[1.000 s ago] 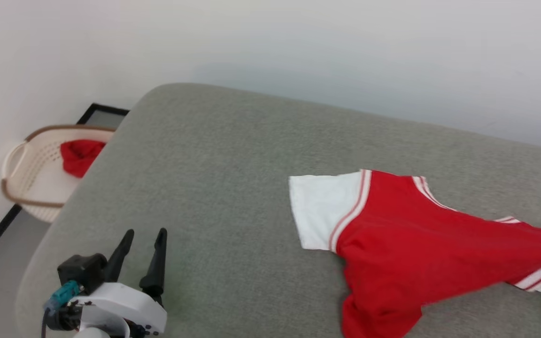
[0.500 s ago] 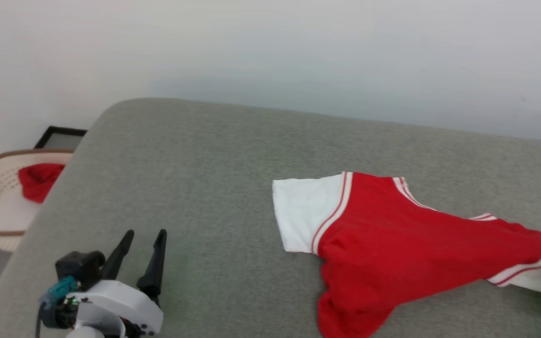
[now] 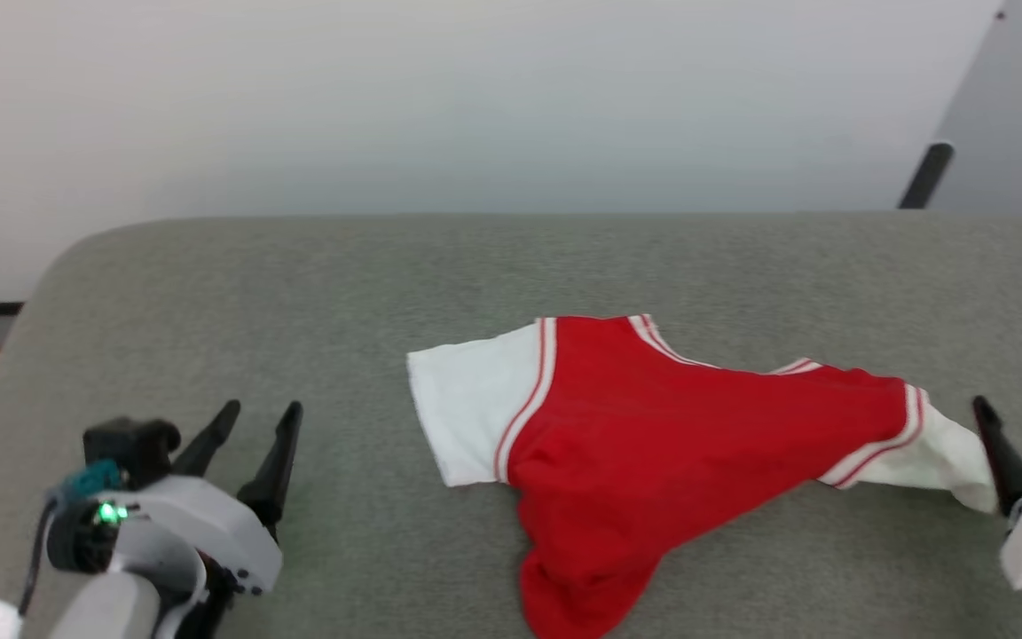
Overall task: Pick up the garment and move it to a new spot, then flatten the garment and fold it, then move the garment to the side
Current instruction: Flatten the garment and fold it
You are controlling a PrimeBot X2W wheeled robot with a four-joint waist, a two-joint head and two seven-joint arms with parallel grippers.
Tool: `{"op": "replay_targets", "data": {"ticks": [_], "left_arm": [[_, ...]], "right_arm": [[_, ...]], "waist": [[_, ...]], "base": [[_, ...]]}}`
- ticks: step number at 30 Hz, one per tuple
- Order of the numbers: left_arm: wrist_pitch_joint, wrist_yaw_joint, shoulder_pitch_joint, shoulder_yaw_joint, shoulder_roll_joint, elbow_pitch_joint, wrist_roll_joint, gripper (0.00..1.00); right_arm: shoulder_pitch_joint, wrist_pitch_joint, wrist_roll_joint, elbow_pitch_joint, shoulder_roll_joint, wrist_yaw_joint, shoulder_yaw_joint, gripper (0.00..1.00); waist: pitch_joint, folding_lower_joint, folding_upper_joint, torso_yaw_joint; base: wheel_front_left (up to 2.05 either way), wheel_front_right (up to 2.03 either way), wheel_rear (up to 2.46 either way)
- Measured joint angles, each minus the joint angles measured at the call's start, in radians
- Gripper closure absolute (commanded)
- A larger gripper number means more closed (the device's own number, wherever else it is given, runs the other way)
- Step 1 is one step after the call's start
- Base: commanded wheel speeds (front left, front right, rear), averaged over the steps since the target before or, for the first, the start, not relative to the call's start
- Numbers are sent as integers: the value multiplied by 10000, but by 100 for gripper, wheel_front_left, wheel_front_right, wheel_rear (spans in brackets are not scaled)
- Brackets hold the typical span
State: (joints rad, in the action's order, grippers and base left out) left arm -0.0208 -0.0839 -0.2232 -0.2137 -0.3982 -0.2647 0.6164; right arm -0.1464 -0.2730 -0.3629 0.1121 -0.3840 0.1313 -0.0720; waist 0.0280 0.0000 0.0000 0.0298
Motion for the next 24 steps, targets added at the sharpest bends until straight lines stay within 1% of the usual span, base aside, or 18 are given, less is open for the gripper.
{"op": "replay_targets", "data": {"ticks": [5, 9, 12, 16, 19, 24], "left_arm": [[1206, -40, -586, -52, -435, 138, 242, 0], [2468, -58, -1256, -140, -800, 79, 525, 0], [3609, -142, -1923, -299, -965, -142, 880, 0], [5290, -217, -2815, -522, -1216, -554, 1367, 0], [6437, -217, -3493, -725, -1498, -963, 1442, 0], [7417, -167, -4388, -938, -1916, -1730, 1300, 0]], "right_arm": [[484, 1854, 711, -506, 794, 0, 224, 0], [545, 2807, 876, -443, 1367, 0, 504, 0], [510, 3099, 888, -286, 1586, 0, 688, 0], [262, 3298, 849, -226, 1685, 0, 978, 0], [80, 3394, 807, -182, 1743, 0, 1020, 0], [-137, 3557, 715, -50, 1873, 0, 1156, 0]], "waist": [[124, 0, 0, -589], [309, 0, 0, -1028], [502, 0, 0, -1320], [835, 0, 0, -1657], [1168, 0, 0, -1869], [1776, 0, 0, -2230]], "base": [[0, 0, 0], [0, 0, 0], [0, 0, 0], [0, 0, 0], [0, 0, 0], [0, 0, 0]]}}
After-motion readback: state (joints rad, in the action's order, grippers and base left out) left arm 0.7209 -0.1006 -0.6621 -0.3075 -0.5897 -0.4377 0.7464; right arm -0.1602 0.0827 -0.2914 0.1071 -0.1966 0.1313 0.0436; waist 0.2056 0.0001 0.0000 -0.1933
